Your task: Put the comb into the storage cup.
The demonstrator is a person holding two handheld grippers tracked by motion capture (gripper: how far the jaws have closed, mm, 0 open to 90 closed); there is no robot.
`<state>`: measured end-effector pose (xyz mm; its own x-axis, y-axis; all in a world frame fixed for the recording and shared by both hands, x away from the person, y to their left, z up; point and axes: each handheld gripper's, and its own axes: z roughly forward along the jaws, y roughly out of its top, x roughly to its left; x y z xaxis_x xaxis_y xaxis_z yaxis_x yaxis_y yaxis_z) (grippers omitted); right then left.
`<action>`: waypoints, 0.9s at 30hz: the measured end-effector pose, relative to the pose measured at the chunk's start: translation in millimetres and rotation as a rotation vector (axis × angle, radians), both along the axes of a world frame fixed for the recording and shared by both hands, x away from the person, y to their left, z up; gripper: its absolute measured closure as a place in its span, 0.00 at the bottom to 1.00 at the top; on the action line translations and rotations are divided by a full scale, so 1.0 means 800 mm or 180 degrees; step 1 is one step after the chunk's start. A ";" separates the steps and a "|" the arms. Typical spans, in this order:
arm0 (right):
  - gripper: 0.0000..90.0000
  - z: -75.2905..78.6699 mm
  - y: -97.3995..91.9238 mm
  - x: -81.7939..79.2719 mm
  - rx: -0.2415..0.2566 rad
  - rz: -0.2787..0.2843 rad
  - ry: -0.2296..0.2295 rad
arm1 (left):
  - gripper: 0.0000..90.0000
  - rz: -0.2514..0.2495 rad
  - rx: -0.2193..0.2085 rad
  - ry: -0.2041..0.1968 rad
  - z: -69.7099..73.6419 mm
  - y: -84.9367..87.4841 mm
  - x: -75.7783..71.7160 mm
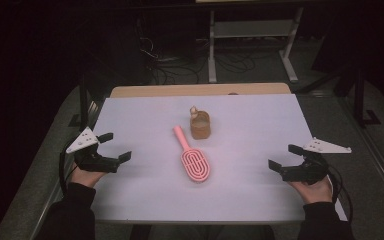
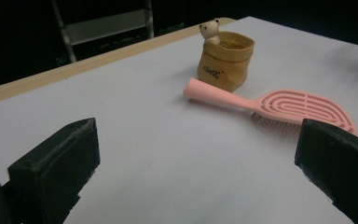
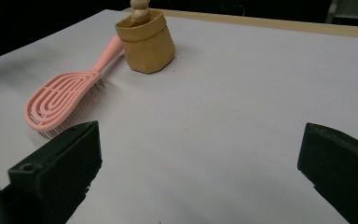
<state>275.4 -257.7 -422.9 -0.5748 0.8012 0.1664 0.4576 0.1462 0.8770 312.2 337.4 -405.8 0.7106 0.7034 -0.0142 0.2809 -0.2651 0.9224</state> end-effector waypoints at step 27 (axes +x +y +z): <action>0.00 0.000 -0.002 -0.001 0.0016 0.0003 0.0000 | 0.00 -0.0374 0.0400 0.0116 0.047 -0.031 0.053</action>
